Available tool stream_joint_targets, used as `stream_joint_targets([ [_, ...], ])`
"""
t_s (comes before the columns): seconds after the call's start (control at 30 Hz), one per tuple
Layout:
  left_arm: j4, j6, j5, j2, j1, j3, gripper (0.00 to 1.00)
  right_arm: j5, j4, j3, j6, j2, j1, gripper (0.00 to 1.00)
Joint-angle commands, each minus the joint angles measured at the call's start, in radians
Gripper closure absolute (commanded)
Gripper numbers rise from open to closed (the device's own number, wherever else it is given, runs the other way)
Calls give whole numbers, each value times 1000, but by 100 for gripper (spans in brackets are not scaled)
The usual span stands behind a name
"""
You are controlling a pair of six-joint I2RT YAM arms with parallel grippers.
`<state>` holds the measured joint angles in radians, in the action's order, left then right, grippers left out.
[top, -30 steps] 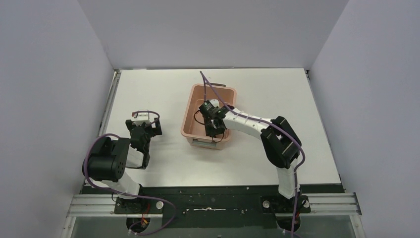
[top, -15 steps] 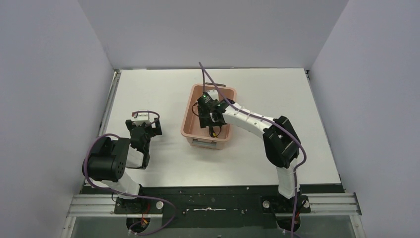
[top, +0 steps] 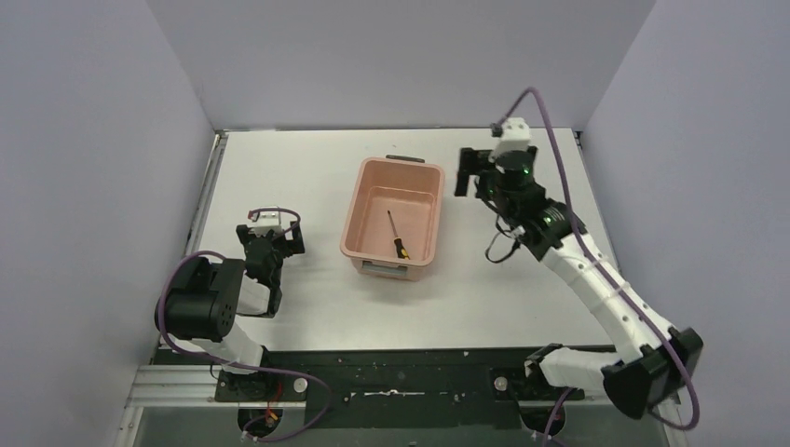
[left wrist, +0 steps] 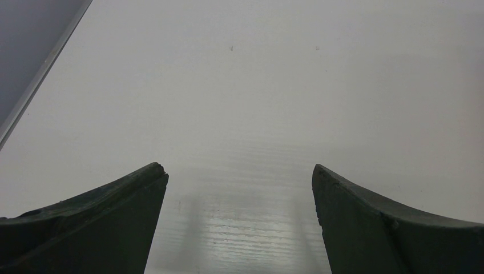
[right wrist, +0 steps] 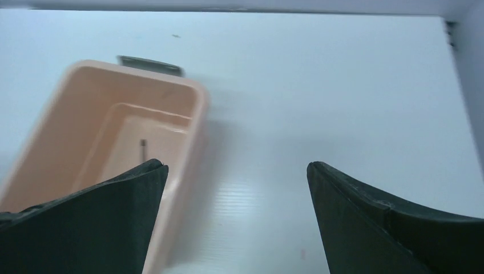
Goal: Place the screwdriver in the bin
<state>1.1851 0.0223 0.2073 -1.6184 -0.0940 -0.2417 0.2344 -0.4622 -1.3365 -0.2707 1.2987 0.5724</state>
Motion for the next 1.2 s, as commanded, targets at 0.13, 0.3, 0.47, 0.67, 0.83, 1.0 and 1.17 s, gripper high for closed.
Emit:
stream_joint_targets([
  [0.13,29,0,-14,9,7,-9,3,0,445,652,91,-324,-299,0],
  [0.3,28,0,-14,9,7,-9,3,38,670,934,59,-396,-357,0],
  [0.47,29,1,-14,9,7,-10,3,50,785,1055,57,-420,-368,0],
  [0.67,28,0,-14,9,7,-9,3,-3,842,1084,138,-423,-369,0],
  [0.83,28,1,-14,8,7,-10,3,53,861,1145,142,-480,-369,0],
  [1.0,31,0,-12,9,7,-9,3,63,899,1184,140,-530,-369,0],
  [1.17,27,1,-14,8,7,-9,3,62,900,1182,140,-522,-368,0],
])
